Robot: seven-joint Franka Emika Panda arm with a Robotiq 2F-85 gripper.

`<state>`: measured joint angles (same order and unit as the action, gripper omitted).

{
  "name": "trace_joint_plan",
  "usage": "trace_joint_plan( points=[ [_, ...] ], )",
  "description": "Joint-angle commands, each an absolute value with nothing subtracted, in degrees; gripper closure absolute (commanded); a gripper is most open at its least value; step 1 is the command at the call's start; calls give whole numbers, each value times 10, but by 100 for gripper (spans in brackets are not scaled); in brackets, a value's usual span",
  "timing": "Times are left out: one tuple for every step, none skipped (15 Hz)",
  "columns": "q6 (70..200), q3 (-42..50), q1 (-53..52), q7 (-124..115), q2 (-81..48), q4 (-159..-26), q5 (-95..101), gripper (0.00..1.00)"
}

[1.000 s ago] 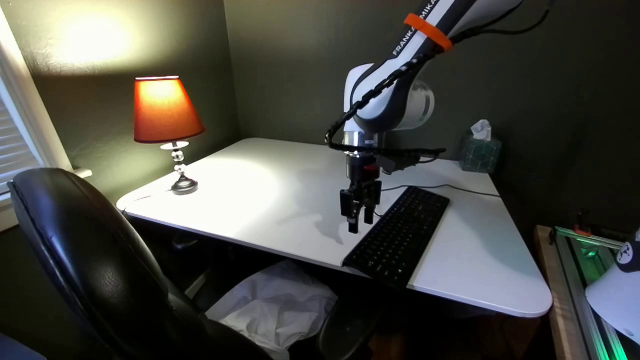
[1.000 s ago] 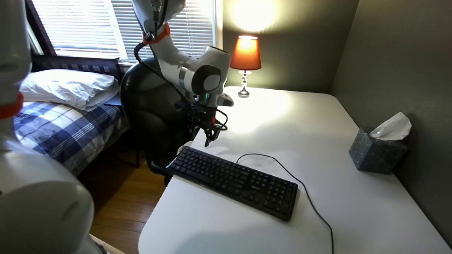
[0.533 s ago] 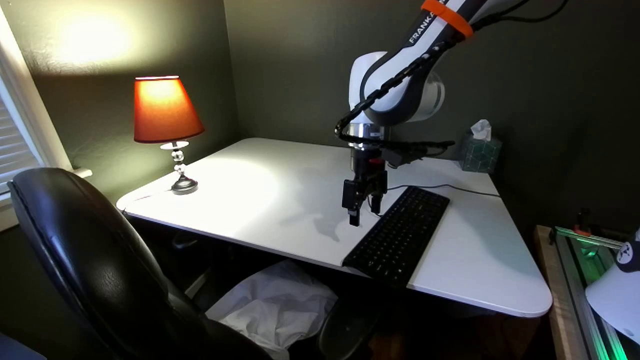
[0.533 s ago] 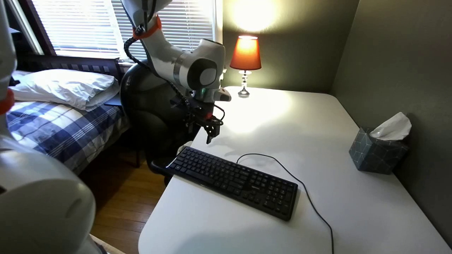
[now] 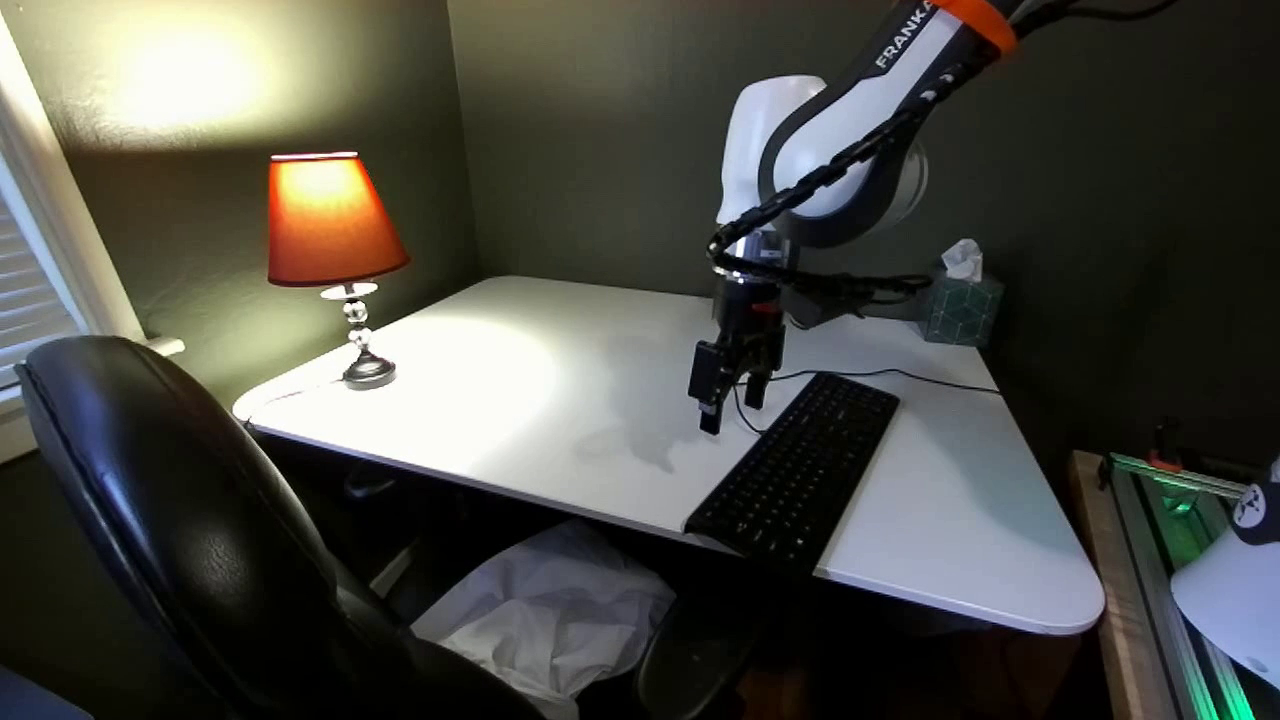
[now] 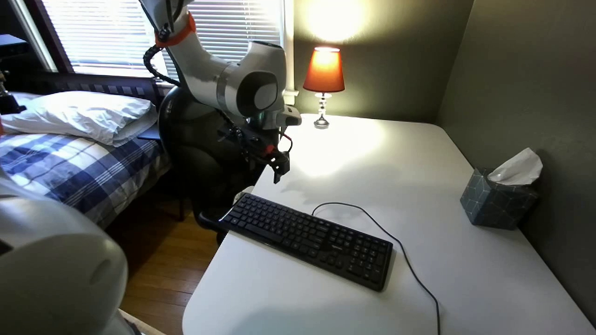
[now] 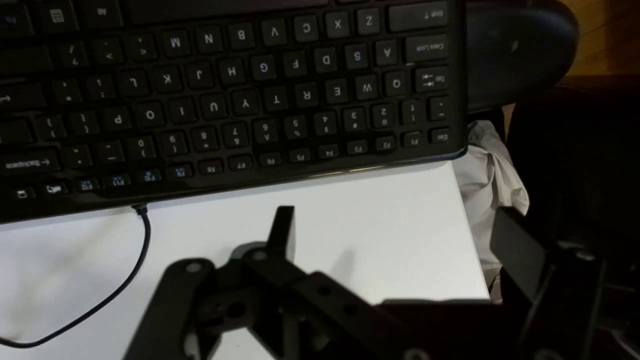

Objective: Press one keyboard key

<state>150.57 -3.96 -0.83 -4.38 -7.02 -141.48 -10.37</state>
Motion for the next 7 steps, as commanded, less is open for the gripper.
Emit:
trace_joint_plan(
  points=[
    [1507,-35,-13,-44,-62,-1421,-103,0],
    [1510,-35,-13,-44,-54,-1428,-103,0],
    [1511,-34,-13,-44,-48,-1433,-103,0],
    [1511,-34,-13,-44,-44,-1436,-103,0],
    [1511,-34,-13,-44,-41,-1439,-103,0],
    [1511,-34,-13,-44,-40,-1440,-103,0],
    [1511,-34,-13,-44,-40,-1440,-103,0]
  ],
)
